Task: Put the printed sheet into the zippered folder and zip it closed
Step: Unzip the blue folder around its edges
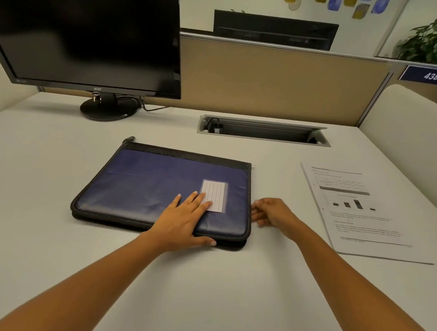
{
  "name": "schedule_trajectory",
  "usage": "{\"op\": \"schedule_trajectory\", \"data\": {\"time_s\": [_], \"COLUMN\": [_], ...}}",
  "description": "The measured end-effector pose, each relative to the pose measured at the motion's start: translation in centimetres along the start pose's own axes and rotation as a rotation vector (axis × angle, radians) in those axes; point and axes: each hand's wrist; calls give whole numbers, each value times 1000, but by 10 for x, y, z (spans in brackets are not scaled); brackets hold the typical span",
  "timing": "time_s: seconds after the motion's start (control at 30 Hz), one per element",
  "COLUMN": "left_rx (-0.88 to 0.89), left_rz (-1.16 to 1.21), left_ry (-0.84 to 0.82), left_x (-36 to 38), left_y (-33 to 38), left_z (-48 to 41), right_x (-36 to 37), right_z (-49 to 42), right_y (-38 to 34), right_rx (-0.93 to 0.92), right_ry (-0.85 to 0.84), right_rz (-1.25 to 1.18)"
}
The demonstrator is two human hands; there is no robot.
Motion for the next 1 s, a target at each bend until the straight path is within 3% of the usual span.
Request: {"op": "schedule_trajectory", "data": {"time_s": [0.1,0.27,0.63,1.0], "left_rx": [-4,-2,3,18], "left_rz": [-21,-24,-23,22], "left_ry": [56,84,99,110], "left_x": [6,12,11,7], "left_y": [9,9,10,12], "left_z": [-4,-4,-2,0], "right_x": [-8,-14,-17,-10], "right_z": [-17,-46,-106,-120], "right_y": [-3,-15,-30,-24], "right_rx": [-41,-68,-91,-190], "right_ry": [151,256,264,567], "right_rz": [129,312,614,387]}}
Point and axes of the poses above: each hand's wrist, its own z-axis away from the middle knuckle, its own x-axis out of the palm, y = z × x, and after that the axes turned 10 degrees about -y, right-handed
